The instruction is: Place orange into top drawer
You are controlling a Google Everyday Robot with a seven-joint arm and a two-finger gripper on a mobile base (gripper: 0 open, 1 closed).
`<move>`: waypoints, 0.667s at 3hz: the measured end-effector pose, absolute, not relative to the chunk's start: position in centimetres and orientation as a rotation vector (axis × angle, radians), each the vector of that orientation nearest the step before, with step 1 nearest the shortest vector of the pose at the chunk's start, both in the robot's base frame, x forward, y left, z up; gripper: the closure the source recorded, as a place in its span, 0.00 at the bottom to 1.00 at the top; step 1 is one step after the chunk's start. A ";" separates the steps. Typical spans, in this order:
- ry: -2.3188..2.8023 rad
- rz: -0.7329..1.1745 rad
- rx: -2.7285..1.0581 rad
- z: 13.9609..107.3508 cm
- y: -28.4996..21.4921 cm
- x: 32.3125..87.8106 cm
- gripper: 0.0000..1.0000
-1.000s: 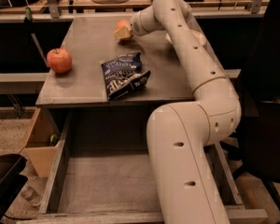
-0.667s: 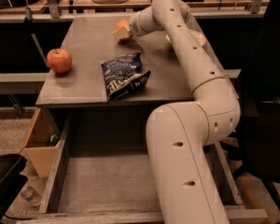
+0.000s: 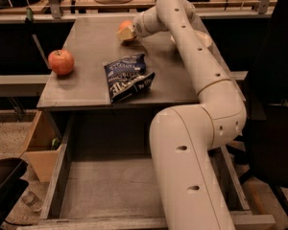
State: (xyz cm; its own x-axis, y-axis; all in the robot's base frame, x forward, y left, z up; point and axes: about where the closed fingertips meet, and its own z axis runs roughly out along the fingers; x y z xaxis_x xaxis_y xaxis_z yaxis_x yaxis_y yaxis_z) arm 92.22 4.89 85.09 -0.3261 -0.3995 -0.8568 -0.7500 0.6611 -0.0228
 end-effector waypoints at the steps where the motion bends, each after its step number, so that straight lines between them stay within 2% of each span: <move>1: 1.953 0.478 -0.897 85.1 4.9 92.2 1.00; 2: 1.952 0.472 -0.899 85.4 4.8 92.2 1.00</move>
Offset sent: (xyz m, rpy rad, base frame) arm -0.1790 -0.0348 0.1325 -0.2243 -0.2214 -0.0901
